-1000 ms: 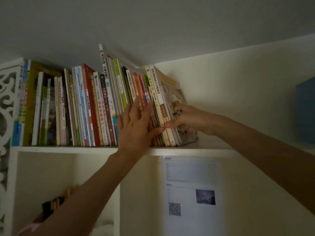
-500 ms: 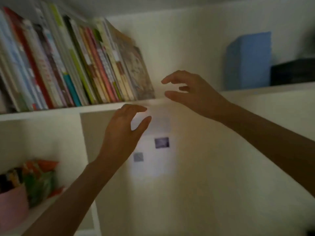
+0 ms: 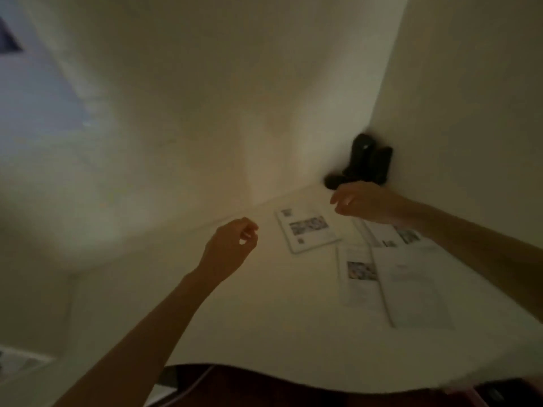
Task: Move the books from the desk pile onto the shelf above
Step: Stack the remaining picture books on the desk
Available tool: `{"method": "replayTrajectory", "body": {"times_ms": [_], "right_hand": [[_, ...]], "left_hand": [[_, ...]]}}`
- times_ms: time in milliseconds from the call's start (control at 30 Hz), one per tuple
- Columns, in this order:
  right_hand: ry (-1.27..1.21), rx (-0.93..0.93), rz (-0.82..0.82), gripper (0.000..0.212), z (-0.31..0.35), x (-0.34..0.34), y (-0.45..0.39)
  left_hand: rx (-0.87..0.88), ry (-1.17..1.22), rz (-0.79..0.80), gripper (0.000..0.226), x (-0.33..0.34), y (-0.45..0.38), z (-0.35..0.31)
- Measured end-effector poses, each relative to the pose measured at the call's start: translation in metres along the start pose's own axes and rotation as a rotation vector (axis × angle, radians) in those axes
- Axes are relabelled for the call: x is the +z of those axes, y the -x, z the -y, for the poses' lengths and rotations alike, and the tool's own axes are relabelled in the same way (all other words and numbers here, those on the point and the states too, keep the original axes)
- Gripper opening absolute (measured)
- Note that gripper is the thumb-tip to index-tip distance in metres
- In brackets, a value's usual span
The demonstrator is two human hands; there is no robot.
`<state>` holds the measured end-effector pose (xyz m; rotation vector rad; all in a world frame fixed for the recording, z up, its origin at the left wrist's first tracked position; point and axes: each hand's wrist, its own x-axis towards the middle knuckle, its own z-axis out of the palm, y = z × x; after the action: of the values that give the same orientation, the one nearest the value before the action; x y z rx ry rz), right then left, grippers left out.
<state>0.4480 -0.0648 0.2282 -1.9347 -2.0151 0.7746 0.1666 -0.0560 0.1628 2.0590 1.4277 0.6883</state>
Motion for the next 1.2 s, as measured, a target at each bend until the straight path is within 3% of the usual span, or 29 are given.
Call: {"method": "replayTrajectory", "body": {"times_ms": [133, 267, 367, 433, 667, 800, 900, 1033, 1100, 1200], "right_hand": [[-0.116, 0.203, 0.067, 0.007, -0.112, 0.024, -0.019], [-0.149, 0.355, 0.057, 0.011, -0.195, 0.055, -0.041], [-0.049, 0.552, -0.124, 0.043, -0.241, 0.067, -0.049], [-0.01, 0.678, -0.159, 0.059, -0.265, 0.071, -0.053], [0.139, 0.684, -0.03, 0.113, -0.272, 0.097, -0.082], [0.207, 0.661, 0.047, 0.117, -0.264, 0.11, -0.094], [0.231, 0.653, 0.064, 0.106, -0.262, 0.106, -0.098], [0.231, 0.683, 0.165, 0.107, -0.251, 0.101, -0.111], [0.249, 0.705, 0.202, 0.109, -0.247, 0.102, -0.116], [0.272, 0.714, 0.197, 0.107, -0.245, 0.105, -0.114]], "left_hand": [[-0.203, 0.03, 0.152, 0.009, 0.087, -0.033, 0.006], [-0.448, 0.113, 0.205, 0.018, 0.158, -0.067, 0.01], [-0.698, 0.278, 0.102, 0.033, 0.201, -0.086, 0.016], [-0.831, 0.314, 0.017, 0.049, 0.221, -0.098, 0.021], [-1.051, 0.34, -0.184, 0.076, 0.248, -0.143, 0.04], [-1.138, 0.511, -0.207, 0.067, 0.252, -0.159, 0.046], [-1.15, 0.489, -0.175, 0.054, 0.257, -0.163, 0.041], [-1.062, 0.26, -0.115, 0.065, 0.264, -0.166, 0.025], [-0.897, 0.095, -0.064, 0.068, 0.265, -0.161, 0.013], [-0.437, -0.183, 0.08, 0.076, 0.265, -0.149, 0.01]]}}
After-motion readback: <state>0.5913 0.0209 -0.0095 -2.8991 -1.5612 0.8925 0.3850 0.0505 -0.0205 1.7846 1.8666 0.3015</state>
